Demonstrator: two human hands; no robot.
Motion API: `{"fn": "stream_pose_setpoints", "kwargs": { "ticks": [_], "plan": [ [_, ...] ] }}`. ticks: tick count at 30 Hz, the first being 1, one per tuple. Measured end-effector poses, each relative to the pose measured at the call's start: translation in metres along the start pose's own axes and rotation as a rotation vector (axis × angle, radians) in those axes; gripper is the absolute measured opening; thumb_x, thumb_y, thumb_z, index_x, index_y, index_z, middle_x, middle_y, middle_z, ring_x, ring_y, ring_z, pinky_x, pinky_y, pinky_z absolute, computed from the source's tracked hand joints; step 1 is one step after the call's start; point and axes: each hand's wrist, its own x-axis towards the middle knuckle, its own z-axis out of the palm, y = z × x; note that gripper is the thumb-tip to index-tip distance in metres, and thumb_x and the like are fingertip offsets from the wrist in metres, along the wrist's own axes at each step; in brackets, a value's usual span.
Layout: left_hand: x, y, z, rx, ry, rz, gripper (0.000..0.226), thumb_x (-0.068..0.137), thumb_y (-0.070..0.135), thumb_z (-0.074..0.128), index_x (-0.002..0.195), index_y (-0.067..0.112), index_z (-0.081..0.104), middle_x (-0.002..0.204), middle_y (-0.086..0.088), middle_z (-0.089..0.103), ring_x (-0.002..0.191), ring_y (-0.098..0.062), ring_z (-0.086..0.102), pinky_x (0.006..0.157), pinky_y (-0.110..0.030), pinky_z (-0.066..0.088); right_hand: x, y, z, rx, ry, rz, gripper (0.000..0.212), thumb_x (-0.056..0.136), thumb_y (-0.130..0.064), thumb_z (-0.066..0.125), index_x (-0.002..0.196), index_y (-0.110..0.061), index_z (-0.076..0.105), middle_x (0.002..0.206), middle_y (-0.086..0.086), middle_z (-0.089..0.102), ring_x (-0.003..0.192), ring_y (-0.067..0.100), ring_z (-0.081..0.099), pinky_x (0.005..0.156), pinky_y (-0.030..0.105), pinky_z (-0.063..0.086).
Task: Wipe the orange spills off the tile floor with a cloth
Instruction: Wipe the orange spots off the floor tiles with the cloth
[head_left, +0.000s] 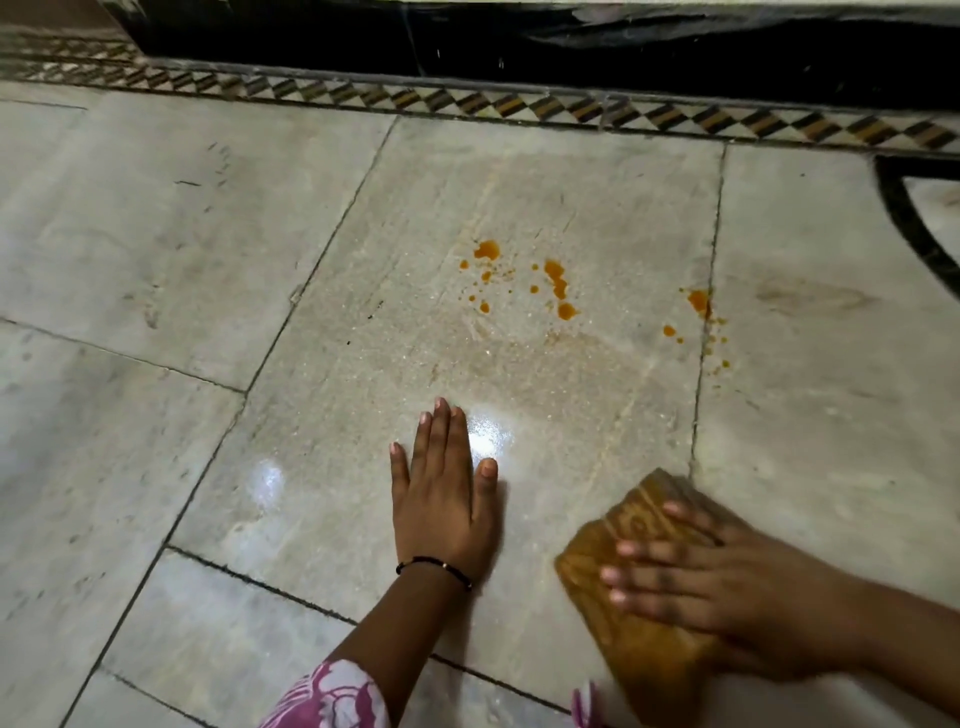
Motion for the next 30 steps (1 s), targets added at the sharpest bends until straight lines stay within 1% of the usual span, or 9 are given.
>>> {"fn": "stream_pose_setpoints", "kwargs": {
  "ticks": [4, 9, 13, 17, 21, 23, 26, 28, 30],
  "plan": [
    [0.003, 0.002, 0.001, 0.06, 0.01, 0.005, 0.081, 0.085, 0.064, -0.011, 0.15, 0.018, 0.007, 0.157, 0.004, -0.001, 0.144, -0.01, -0.006, 0.116, -0.038, -0.009, -0.015, 0.054, -0.011, 0.044, 0.018, 0.305, 0.062, 0.095, -0.057, 0.026, 0.146, -0.022, 0.032, 0.152, -0.004, 0.033, 0.141, 0.016, 0.026, 0.111, 0.053, 0.016],
    [0.002, 0.003, 0.001, 0.077, 0.001, -0.019, 0.074, 0.089, 0.059, 0.006, 0.15, 0.017, 0.013, 0.158, 0.001, 0.007, 0.145, -0.013, 0.0, 0.117, -0.041, -0.005, 0.062, 0.053, -0.007, -0.006, 0.102, 0.697, 0.068, 0.09, -0.061, 0.027, 0.145, -0.021, 0.032, 0.15, -0.001, 0.035, 0.138, 0.022, 0.033, 0.111, 0.053, 0.01],
    [0.002, 0.003, 0.001, 0.08, -0.007, -0.025, 0.072, 0.089, 0.055, 0.005, 0.149, 0.017, 0.015, 0.158, 0.0, 0.009, 0.145, -0.014, 0.004, 0.118, -0.043, 0.0, 0.083, 0.019, -0.002, -0.002, 0.071, 0.504, 0.068, 0.086, -0.058, 0.038, 0.145, -0.024, 0.033, 0.151, -0.003, 0.034, 0.14, 0.02, 0.029, 0.11, 0.053, 0.009],
    [-0.001, 0.001, 0.0, 0.088, -0.005, 0.0, 0.076, 0.087, 0.059, 0.008, 0.15, 0.016, 0.01, 0.158, 0.0, 0.003, 0.145, -0.014, -0.001, 0.117, -0.042, -0.005, 0.006, -0.003, -0.001, 0.065, 0.061, 0.365, 0.062, 0.092, -0.059, 0.035, 0.147, -0.03, 0.029, 0.153, -0.007, 0.029, 0.143, 0.014, 0.021, 0.113, 0.047, 0.01],
    [0.004, 0.024, 0.0, -0.072, 0.023, 0.081, 0.071, 0.088, 0.052, 0.018, 0.148, 0.014, 0.019, 0.158, -0.002, 0.009, 0.145, -0.015, 0.003, 0.116, -0.044, -0.004, -0.069, 0.03, -0.007, 0.123, 0.072, 0.667, 0.06, 0.094, -0.059, 0.023, 0.148, -0.036, 0.019, 0.153, -0.003, 0.03, 0.142, 0.017, 0.022, 0.113, 0.048, 0.008],
    [0.009, 0.04, 0.006, -0.116, 0.007, 0.158, 0.067, 0.09, 0.048, 0.02, 0.148, 0.014, 0.021, 0.157, -0.002, 0.013, 0.145, -0.016, 0.006, 0.116, -0.046, -0.003, -0.062, 0.058, -0.012, 0.134, 0.067, 0.84, 0.061, 0.091, -0.065, 0.017, 0.147, -0.042, 0.013, 0.154, -0.005, 0.027, 0.142, 0.02, 0.021, 0.113, 0.046, 0.002],
    [0.016, 0.049, 0.019, 0.045, -0.046, 0.17, 0.07, 0.092, 0.054, 0.017, 0.15, 0.015, 0.011, 0.158, 0.001, 0.004, 0.145, -0.013, -0.001, 0.115, -0.05, -0.008, -0.006, 0.089, -0.014, 0.115, 0.154, 1.194, 0.067, 0.085, -0.069, 0.014, 0.146, -0.041, 0.019, 0.156, -0.009, 0.017, 0.145, 0.018, 0.011, 0.11, 0.043, -0.01],
    [0.018, 0.048, 0.023, 0.107, -0.061, 0.143, 0.072, 0.092, 0.057, 0.018, 0.15, 0.015, 0.008, 0.158, 0.001, 0.003, 0.145, -0.013, -0.001, 0.115, -0.05, -0.009, 0.033, 0.086, -0.015, 0.144, 0.137, 1.211, 0.067, 0.083, -0.066, 0.012, 0.146, -0.042, 0.019, 0.157, -0.01, 0.01, 0.146, 0.018, 0.003, 0.107, 0.04, -0.018],
    [0.017, 0.048, 0.022, 0.112, -0.059, 0.143, 0.073, 0.091, 0.057, 0.019, 0.15, 0.015, 0.012, 0.158, 0.0, 0.008, 0.145, -0.014, 0.005, 0.115, -0.051, -0.005, 0.053, 0.063, -0.012, 0.137, 0.108, 0.978, 0.065, 0.084, -0.061, 0.02, 0.146, -0.04, 0.02, 0.157, -0.008, 0.013, 0.145, 0.02, 0.007, 0.109, 0.044, -0.014]
  ]
}}
